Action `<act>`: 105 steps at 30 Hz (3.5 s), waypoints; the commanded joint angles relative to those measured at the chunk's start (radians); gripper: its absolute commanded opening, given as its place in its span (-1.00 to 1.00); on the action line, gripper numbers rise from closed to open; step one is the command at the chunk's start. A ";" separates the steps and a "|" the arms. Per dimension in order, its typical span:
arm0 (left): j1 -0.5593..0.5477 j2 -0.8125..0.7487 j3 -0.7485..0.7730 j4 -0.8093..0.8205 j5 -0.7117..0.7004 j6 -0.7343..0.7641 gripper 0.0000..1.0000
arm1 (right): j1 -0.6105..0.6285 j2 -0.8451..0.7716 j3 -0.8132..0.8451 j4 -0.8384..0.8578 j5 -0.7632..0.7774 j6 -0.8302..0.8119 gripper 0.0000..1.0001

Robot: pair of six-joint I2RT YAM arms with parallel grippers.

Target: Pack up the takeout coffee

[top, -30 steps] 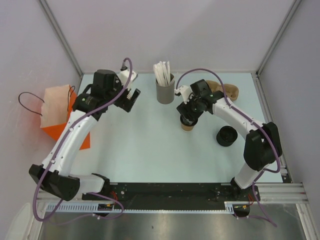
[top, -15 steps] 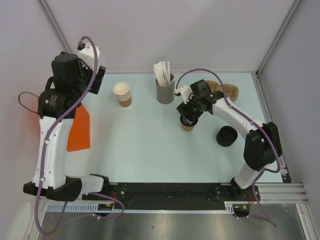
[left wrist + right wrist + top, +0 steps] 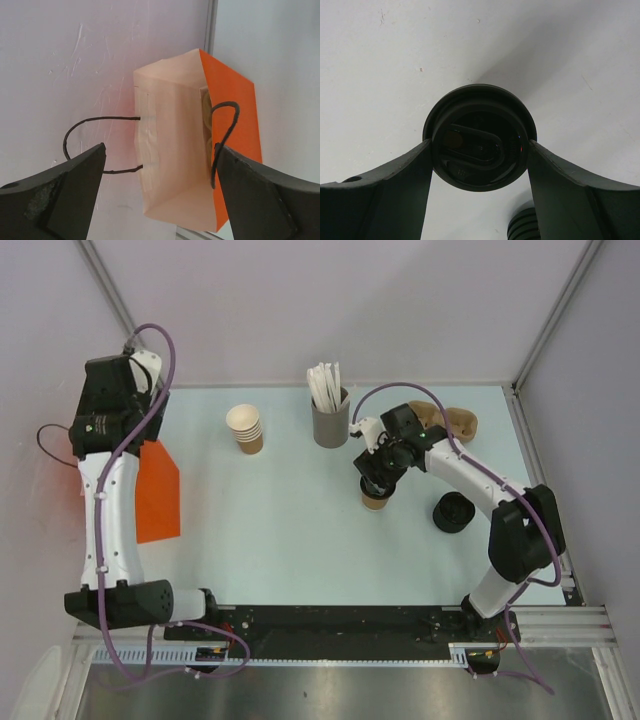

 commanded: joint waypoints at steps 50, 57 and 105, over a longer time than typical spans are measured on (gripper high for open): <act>-0.196 -0.147 -0.146 0.013 0.521 0.011 -0.90 | -0.007 -0.083 -0.007 0.010 -0.029 -0.008 0.22; -0.318 -0.209 -0.190 -0.013 0.570 0.018 -0.87 | -0.018 -0.083 -0.007 0.010 -0.028 -0.008 0.22; -0.767 -0.107 -0.051 0.038 0.677 -0.068 -0.58 | -0.173 -0.122 0.025 0.004 -0.032 0.000 0.22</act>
